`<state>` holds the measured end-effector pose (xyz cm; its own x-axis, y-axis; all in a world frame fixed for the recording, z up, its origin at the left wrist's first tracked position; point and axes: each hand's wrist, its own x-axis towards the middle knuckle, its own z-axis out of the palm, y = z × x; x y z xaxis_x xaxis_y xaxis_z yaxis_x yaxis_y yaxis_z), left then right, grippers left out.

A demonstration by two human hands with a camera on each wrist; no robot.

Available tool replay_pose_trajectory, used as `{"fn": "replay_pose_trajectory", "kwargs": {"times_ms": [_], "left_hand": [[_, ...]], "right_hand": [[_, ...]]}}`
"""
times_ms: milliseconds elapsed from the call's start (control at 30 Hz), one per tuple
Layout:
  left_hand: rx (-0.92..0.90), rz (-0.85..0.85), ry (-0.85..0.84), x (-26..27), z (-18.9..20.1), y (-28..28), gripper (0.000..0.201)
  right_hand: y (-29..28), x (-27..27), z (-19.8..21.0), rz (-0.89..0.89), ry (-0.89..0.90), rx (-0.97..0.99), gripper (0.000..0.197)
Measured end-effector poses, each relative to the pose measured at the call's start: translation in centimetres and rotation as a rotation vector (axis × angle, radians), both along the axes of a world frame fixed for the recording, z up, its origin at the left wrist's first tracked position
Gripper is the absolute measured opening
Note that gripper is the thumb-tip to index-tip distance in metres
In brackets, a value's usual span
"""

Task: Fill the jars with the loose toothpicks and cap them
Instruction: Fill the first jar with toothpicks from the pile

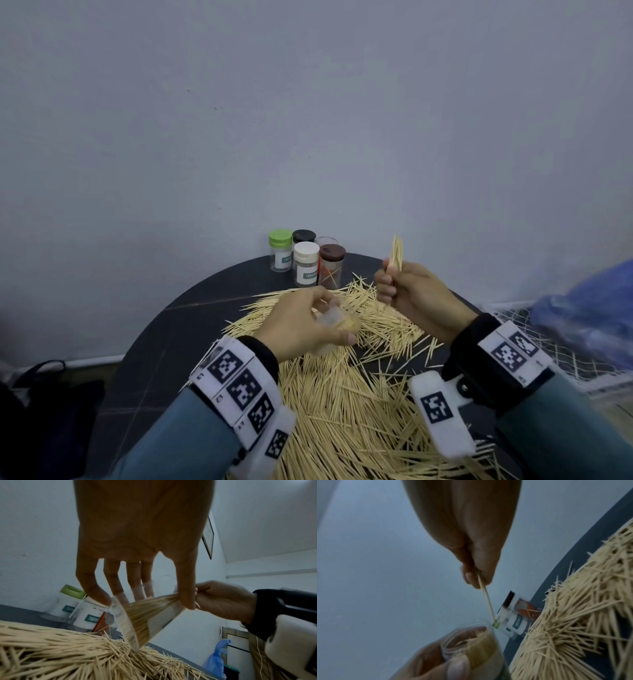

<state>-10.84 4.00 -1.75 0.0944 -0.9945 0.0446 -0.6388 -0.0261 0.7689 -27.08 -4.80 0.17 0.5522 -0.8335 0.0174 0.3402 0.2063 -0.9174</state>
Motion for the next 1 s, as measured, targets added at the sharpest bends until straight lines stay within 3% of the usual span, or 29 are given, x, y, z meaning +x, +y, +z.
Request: {"fn": "replay_pose_trajectory", "kwargs": {"times_ms": [167, 367, 600, 800, 1000], "left_hand": [[0.044, -0.032, 0.102, -0.3, -0.3, 0.0, 0.060], [-0.016, -0.027, 0.227, -0.7, -0.1, 0.1, 0.051], [-0.080, -0.036, 0.252, -0.5, -0.1, 0.0, 0.039], [-0.094, -0.056, 0.243, -0.5, -0.2, 0.0, 0.046], [-0.060, -0.014, 0.201, -0.4, -0.5, -0.3, 0.047]], "right_hand": [[0.9, 1.3, 0.7, -0.090, -0.117, -0.126, 0.024], [2.2, 1.6, -1.6, -0.059, 0.135, -0.378, 0.018], [3.1, 1.9, -2.5, 0.080, 0.214, -0.375, 0.018], [2.5, 1.7, -2.5, 0.046, 0.249, -0.432, 0.023], [2.6, 1.3, -2.3, 0.062, 0.447, -0.541, 0.030]]}}
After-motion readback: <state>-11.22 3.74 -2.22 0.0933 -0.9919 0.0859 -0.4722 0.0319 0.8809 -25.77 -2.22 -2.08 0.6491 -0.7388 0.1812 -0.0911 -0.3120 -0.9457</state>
